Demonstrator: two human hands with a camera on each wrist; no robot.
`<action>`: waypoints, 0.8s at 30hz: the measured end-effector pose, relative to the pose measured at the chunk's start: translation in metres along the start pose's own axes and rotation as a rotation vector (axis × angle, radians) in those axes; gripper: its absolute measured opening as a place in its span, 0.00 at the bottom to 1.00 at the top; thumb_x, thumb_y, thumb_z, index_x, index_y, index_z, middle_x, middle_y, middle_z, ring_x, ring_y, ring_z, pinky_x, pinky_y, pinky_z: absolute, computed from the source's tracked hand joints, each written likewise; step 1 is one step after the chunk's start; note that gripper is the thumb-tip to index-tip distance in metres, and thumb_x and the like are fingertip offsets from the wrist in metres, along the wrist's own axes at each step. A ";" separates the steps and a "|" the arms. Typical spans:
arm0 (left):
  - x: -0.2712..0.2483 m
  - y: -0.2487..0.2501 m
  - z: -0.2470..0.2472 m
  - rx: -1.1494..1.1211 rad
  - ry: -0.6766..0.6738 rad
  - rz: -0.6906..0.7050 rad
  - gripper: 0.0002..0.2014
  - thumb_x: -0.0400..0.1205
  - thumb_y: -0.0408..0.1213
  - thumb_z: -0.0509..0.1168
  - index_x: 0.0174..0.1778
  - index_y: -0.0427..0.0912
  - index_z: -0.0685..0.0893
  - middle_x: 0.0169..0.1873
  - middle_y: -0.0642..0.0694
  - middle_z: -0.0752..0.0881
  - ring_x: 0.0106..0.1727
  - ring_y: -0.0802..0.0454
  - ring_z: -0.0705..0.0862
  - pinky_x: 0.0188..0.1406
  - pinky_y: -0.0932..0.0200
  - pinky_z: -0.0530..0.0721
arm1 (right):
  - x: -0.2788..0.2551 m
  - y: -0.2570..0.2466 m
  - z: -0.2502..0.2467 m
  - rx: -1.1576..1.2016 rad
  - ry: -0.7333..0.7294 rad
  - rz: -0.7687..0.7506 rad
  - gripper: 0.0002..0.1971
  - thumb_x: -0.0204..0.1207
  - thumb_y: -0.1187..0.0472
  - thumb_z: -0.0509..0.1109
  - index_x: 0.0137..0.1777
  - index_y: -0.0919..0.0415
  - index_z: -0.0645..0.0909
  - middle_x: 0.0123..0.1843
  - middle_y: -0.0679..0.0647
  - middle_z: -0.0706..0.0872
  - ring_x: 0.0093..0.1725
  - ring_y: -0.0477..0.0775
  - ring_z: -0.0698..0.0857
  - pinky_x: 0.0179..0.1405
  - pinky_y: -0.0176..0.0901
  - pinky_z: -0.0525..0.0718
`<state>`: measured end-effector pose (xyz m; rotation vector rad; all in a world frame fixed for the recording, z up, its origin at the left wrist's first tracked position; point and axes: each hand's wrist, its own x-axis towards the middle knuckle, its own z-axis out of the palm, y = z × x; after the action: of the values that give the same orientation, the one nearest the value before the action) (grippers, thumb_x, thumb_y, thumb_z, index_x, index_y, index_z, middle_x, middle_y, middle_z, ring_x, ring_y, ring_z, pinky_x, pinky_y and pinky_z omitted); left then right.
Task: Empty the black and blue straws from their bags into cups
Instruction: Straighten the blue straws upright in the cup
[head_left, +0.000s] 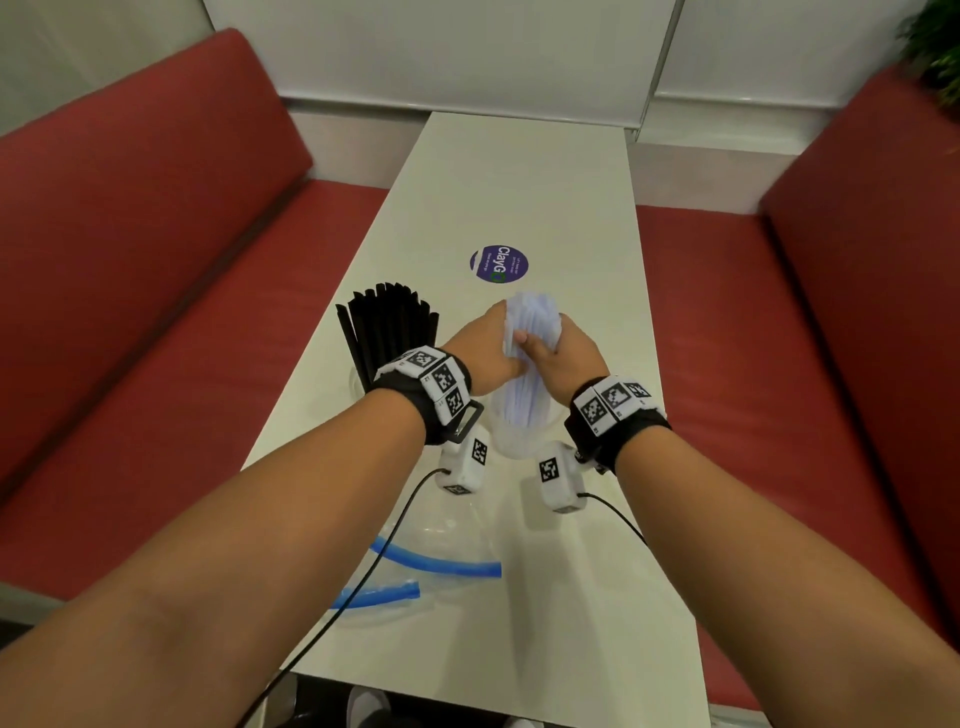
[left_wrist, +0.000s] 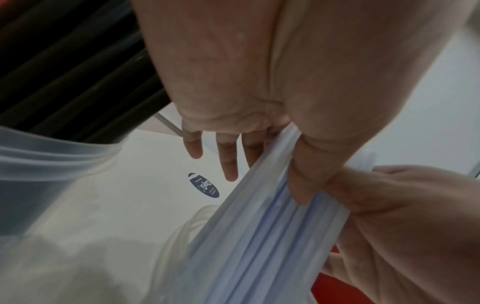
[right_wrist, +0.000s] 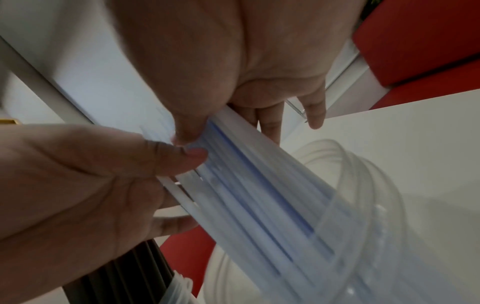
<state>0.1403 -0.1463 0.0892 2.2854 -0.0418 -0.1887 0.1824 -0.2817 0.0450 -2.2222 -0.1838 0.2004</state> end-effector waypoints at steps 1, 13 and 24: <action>0.003 0.002 -0.001 0.006 0.002 0.012 0.27 0.81 0.26 0.67 0.77 0.38 0.71 0.66 0.40 0.83 0.60 0.51 0.80 0.56 0.64 0.73 | 0.001 -0.001 -0.002 0.015 0.000 -0.001 0.28 0.77 0.38 0.65 0.67 0.60 0.77 0.59 0.57 0.87 0.57 0.61 0.86 0.56 0.51 0.82; -0.004 -0.012 -0.014 0.096 0.175 -0.211 0.41 0.74 0.43 0.79 0.80 0.39 0.68 0.72 0.41 0.81 0.70 0.43 0.82 0.71 0.49 0.80 | -0.013 -0.008 -0.024 0.074 0.019 0.059 0.48 0.71 0.39 0.75 0.84 0.58 0.56 0.79 0.62 0.73 0.76 0.63 0.75 0.69 0.49 0.73; 0.010 -0.013 -0.005 -0.002 0.250 -0.183 0.08 0.78 0.35 0.74 0.46 0.33 0.90 0.40 0.35 0.93 0.46 0.38 0.91 0.53 0.48 0.89 | -0.030 0.026 -0.028 -0.168 -0.007 0.132 0.18 0.79 0.52 0.71 0.67 0.59 0.82 0.60 0.57 0.89 0.61 0.61 0.86 0.55 0.46 0.80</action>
<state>0.1504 -0.1349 0.0819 2.2933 0.2979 0.0041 0.1611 -0.3251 0.0443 -2.4027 -0.0595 0.2732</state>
